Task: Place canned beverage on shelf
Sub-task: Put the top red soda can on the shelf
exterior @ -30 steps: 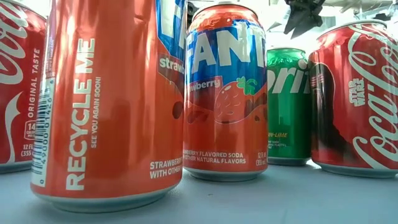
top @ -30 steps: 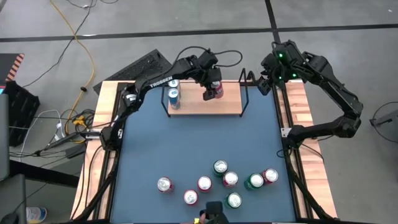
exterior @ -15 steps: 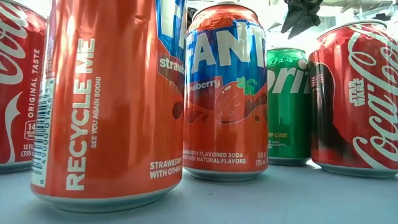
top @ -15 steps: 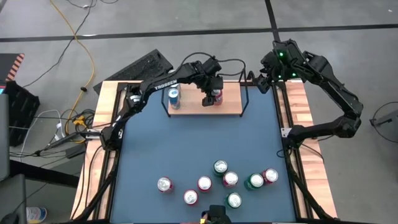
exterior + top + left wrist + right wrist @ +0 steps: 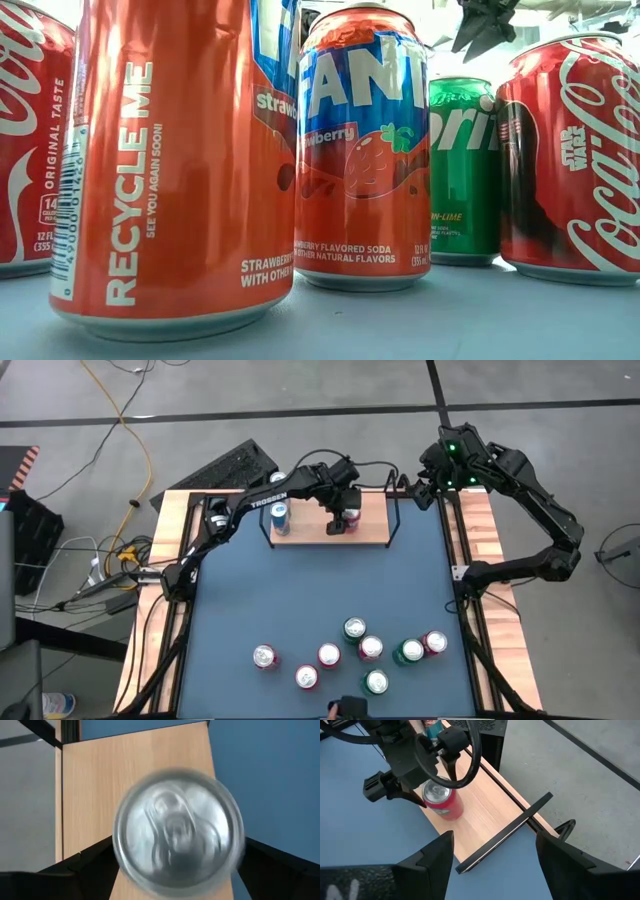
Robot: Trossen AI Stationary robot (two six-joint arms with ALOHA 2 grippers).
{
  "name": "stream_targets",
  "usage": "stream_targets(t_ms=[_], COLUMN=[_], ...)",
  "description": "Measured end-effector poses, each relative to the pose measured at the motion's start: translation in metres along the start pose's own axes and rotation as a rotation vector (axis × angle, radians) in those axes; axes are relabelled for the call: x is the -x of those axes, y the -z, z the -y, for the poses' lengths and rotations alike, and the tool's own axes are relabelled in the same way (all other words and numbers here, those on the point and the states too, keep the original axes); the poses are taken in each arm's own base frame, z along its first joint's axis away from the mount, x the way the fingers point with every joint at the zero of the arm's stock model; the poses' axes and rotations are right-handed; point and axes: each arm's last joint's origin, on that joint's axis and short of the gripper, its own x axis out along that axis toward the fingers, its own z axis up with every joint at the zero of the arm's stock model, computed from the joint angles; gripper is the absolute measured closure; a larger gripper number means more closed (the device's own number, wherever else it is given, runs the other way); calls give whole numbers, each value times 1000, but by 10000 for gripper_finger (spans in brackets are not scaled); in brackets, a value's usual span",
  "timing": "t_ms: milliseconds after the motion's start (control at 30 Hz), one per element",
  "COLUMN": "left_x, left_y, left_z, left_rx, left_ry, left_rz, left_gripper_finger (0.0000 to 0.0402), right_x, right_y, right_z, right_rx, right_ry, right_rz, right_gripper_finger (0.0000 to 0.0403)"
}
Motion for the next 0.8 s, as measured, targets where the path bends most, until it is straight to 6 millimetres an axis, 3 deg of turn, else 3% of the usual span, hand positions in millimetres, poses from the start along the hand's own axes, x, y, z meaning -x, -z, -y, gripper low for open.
stream_targets(t_ms=[300,800], left_x=[0,32], left_y=[-5,-17], left_z=[8,-9], left_rx=[-8,3], left_ry=[18,-75], left_rz=[7,101], left_gripper_finger=[51,49], right_x=[0,0], right_y=[0,0], right_z=[0,0], right_rx=[3,48], right_ry=[-1,-5], right_rz=[0,4], right_gripper_finger=[136,136])
